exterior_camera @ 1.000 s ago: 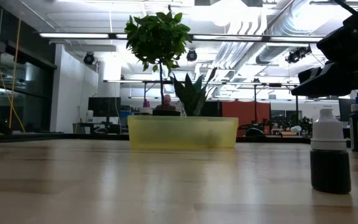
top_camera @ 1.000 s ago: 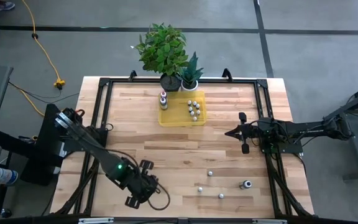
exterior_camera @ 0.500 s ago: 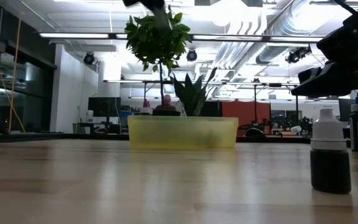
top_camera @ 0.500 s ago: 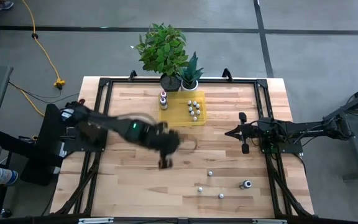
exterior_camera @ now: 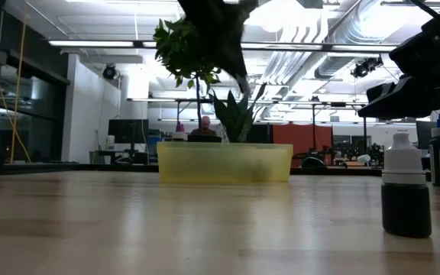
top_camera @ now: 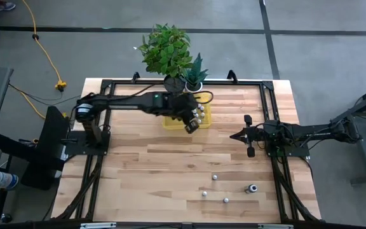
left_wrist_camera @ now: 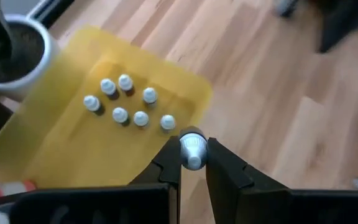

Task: Pick & Place food coloring
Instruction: Put the small blue food coloring bottle into the yellow bin

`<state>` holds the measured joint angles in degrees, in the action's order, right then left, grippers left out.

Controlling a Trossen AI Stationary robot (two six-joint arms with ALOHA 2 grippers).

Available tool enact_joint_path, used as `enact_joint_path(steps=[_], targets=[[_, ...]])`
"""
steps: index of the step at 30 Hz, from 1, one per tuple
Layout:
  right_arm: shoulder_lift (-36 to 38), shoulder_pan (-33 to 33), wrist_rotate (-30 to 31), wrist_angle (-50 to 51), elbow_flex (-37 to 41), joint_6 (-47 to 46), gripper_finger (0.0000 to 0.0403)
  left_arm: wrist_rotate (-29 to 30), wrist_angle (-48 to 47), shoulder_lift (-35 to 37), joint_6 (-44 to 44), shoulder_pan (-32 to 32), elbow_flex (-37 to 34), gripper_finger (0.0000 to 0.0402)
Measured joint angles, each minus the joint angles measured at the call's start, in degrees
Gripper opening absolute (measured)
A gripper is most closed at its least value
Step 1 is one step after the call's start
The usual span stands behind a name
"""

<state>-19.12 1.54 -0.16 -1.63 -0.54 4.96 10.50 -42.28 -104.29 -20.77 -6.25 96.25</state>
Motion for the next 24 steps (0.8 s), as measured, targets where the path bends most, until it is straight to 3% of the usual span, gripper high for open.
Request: enact_joint_path(steps=[5,16,24], targets=[[-0.05,0.00,0.02,-0.07,0.00,0.01,0.0000,-1.86,-2.52,-7.79,-0.03,-3.05,6.62,0.0035],[0.01,0.00,0.00,-0.13,0.00,0.01,0.0000,-2.19,-18.16,-22.44,0.04,-6.53,30.38,0.0035],[-0.04,-0.01,-0.01,0.07,0.00,0.00,0.0000,-2.42,-19.19,-27.05,2.34,-5.88,34.02,0.0035]])
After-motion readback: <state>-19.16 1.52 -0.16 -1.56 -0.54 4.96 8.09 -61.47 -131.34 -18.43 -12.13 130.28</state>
